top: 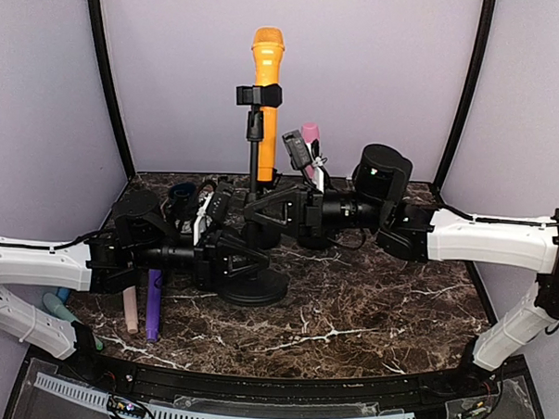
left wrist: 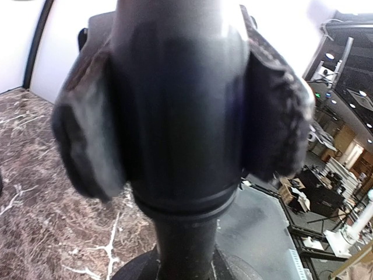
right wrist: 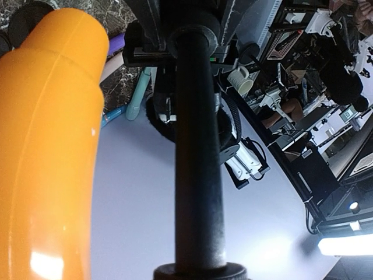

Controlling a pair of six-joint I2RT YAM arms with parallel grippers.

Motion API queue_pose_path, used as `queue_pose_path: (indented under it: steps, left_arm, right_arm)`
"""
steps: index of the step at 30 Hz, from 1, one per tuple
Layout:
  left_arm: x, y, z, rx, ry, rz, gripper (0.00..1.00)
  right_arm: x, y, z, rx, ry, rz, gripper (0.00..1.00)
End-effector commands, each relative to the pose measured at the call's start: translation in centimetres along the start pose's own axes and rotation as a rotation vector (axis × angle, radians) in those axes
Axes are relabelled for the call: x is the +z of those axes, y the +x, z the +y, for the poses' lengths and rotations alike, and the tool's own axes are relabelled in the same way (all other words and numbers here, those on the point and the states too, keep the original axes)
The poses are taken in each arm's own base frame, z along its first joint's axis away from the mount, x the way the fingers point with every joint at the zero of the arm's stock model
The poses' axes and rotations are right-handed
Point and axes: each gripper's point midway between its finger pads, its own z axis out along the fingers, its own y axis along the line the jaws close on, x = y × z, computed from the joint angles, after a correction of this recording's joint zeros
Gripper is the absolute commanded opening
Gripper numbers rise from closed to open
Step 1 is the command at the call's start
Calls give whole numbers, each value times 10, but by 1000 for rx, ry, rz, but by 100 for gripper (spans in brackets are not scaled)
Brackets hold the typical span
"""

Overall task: Remove the microphone from the stand
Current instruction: Unscrew the knob on the stand of the microphone stand, then pass from the left arm to the right

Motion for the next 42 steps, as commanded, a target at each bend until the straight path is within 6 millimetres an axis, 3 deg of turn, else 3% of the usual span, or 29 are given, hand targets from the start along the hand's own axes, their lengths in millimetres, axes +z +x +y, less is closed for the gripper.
queue_pose_path:
  steps: [1,2,6,12,18,22,31,37,42]
  left_arm:
    - [-9,-48,-29,136,89,-143,0]
    - [-10,-50,-27,141,71,-157,0]
    - [-22,-60,-24,186,11,-219,0]
    - [-32,-61,-10,239,-117,-225,0]
    - [-27,-53,-1,241,-146,-166,0]
    - [-23,-40,22,253,-237,-104,0]
    - [-23,-12,63,246,-411,-41,0]
    - [-23,1,68,256,-409,-51,0]
    - [-15,19,65,268,-345,13,0]
  right_arm:
    - [-27,-43,39,-87,-29,-106,41]
    - [-30,-43,33,-84,17,-114,51]
    - [-50,-47,23,-92,123,-167,71]
    - [-71,-49,4,-92,280,-207,85]
    - [-81,-60,-4,-107,369,-261,92]
    - [-86,-68,-20,-105,471,-277,95]
    - [-71,-77,-28,-117,605,-244,97]
    - [-70,-69,-43,-92,683,-253,98]
    - [-84,-75,-42,-93,678,-292,99]
